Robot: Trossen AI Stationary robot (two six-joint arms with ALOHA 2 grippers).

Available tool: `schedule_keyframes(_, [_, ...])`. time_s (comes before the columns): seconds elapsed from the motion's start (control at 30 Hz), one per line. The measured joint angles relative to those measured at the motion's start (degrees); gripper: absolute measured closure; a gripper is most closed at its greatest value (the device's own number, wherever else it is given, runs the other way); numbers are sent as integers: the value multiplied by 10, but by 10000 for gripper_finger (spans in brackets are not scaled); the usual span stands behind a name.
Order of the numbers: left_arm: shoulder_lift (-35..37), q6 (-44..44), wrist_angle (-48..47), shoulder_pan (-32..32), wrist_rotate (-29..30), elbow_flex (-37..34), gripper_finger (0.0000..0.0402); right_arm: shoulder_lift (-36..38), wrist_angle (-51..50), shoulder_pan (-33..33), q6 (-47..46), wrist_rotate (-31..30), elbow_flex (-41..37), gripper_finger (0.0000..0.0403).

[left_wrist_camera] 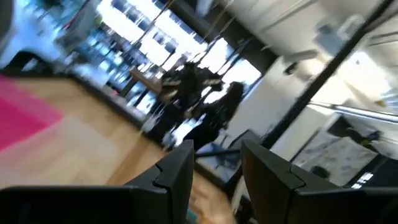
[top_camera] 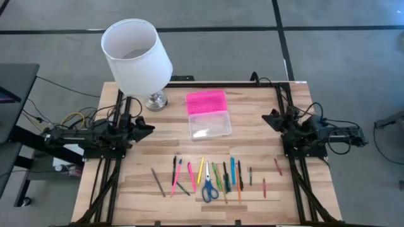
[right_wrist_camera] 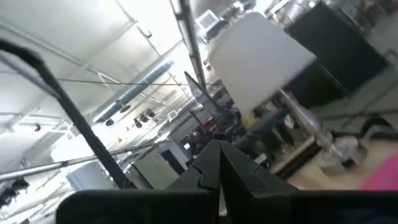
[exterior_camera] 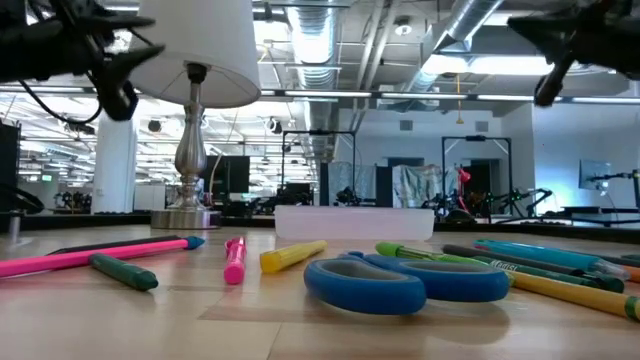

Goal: Pick & place school supplies into a supply box
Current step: Put the top red crayon into the pink supply box

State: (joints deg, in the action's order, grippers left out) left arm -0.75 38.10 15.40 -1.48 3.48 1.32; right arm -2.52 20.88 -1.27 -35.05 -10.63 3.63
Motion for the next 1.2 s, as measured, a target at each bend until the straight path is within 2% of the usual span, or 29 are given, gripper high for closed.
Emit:
schedule_keyframes(0.23, [0, -20, 61, 0, -6, 0, 274, -74, -2, -25, 68, 0, 56, 403])
schedule_keyframes(0.53, [0, -24, 105, -1, -15, 0, 274, -212, -8, -57, 135, 0, 161, 403])
schedule_keyframes(0.73, [-13, -31, 111, -1, -47, 20, 274, -290, -97, -80, 156, 1, 253, 403])
schedule_keyframes(0.9, [-63, -57, 111, -1, -76, 57, 274, -374, -162, -93, 159, 0, 317, 403])
schedule_keyframes(1.2, [-206, -112, 110, -1, -125, 155, 274, -466, -158, -96, 177, 1, 375, 403])
